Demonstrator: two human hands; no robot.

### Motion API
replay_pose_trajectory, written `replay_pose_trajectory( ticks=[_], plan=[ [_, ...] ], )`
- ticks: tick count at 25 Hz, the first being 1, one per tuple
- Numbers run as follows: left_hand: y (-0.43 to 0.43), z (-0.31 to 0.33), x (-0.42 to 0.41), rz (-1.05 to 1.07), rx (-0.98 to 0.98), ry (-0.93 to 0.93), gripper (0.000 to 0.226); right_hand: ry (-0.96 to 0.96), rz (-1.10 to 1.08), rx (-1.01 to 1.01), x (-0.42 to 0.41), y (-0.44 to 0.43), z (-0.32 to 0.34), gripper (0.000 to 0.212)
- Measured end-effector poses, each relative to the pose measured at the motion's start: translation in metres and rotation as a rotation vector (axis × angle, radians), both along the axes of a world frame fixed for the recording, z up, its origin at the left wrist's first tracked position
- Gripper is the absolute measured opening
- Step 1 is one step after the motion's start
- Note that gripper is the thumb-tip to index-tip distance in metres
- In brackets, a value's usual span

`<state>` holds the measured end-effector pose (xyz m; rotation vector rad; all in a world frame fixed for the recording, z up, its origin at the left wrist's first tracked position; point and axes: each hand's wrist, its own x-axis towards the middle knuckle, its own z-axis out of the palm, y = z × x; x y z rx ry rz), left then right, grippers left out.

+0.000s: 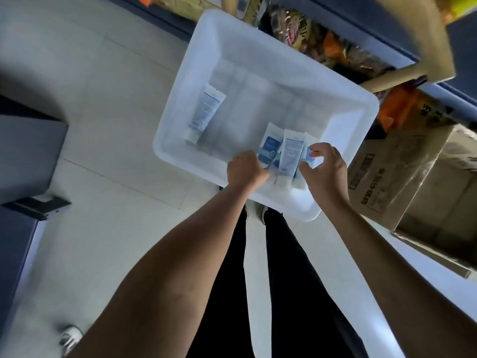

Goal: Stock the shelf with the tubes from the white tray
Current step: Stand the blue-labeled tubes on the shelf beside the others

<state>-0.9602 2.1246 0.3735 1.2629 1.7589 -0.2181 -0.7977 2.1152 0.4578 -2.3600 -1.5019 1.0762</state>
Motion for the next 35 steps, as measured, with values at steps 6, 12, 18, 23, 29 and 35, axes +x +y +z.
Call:
replay_pose_trajectory(
  ticks=[6,12,18,23,29,35],
  plan=[
    [0.02,-0.028,0.003,-0.036,-0.077,0.009,0.046,-0.032,-0.006,-0.066,0.003,-0.019,-0.036,0.034],
    [0.026,0.019,-0.045,0.163,0.18,-0.045,0.03,-0.103,0.002,-0.244,-0.023,-0.011,-0.053,0.054],
    [0.017,0.069,-0.066,0.31,0.327,-0.07,0.036,-0.286,0.082,-0.316,-0.041,0.0,-0.067,0.086],
    [-0.004,0.086,-0.069,0.452,0.3,-0.11,0.036,-0.334,0.145,-0.339,-0.048,0.003,-0.073,0.079],
    [-0.029,0.118,-0.081,0.605,0.321,-0.152,0.035,-0.116,-0.117,-0.449,-0.04,0.012,-0.055,0.06],
    [-0.04,0.181,-0.084,0.691,0.387,-0.217,0.034,0.347,-0.261,-0.366,-0.035,0.006,0.021,0.034]
  ],
)
